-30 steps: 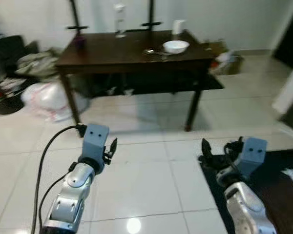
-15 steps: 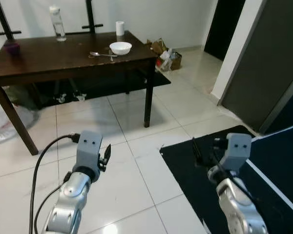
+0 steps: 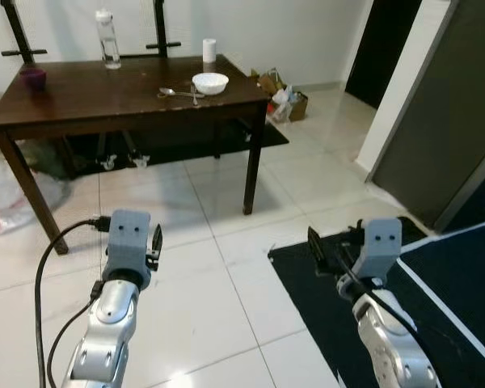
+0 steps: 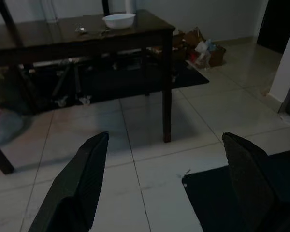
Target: Setting the table
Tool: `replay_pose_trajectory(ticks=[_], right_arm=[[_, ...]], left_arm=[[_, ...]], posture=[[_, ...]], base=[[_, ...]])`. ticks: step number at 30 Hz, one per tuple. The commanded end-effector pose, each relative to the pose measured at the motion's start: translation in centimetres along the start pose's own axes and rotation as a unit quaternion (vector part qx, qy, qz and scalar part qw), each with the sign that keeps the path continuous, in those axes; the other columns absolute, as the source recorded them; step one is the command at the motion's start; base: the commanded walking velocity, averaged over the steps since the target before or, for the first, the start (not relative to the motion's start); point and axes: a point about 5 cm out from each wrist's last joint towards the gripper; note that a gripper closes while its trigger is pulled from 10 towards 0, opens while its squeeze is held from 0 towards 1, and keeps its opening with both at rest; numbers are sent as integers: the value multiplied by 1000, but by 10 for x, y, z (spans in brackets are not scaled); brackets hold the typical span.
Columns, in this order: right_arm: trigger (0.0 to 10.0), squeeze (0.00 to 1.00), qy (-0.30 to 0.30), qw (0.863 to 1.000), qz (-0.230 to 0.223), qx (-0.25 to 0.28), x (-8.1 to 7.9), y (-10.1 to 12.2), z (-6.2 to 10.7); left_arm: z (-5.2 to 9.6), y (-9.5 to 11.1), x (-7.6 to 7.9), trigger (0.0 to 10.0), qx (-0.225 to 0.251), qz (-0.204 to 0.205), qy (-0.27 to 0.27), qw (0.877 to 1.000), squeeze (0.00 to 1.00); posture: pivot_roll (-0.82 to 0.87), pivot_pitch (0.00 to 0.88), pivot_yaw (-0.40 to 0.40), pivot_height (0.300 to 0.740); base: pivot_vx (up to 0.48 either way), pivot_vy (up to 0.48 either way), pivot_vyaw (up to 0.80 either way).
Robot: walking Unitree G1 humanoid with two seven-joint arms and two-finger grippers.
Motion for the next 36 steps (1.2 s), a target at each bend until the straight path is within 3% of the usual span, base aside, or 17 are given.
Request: replay_pose_trajectory(ticks=[1,10,25,29,34,36], right_arm=[[10000,0,-9,1000,-9,-1,5,-3,3],[10000,0,-19,1000,-21,-2,9,-5,3],[10000,0,-47,998,-34,4,18,-3,1],[10000,0,-43,999,-30,12,16,1,-1],[10000,0,9,1000,-21,9,2,6,-6],[10000,0,69,997,-32,2,-15,8,-6]], left_arm=[[-1,-1,5,10000,-3,-2,-8,1000,0],[-2,0,10,10000,7,-5,-22,1000,0],[-4,3,16,10000,18,-8,-46,999,0],[-5,4,16,10000,20,-9,-46,999,0],[-6,7,14,10000,29,-16,-41,999,0],[-6,9,13,10000,34,-19,-35,999,0]], posture=[[5,56,27,740],[6,54,41,740],[6,48,59,740],[8,49,62,740],[9,50,64,740],[10,51,63,740]], base=[[480,0,0],[480,0,-44],[480,0,-800],[480,0,0],[480,0,0],[480,0,0]])
Point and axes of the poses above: a point about 5 cm out from each wrist's last joint towards the gripper, its own z axis pointing back from the gripper into the wrist, its own y axis along the axis of the wrist's last joint, x = y × z, and after that the axes turned 11 degrees about -z, right-handed
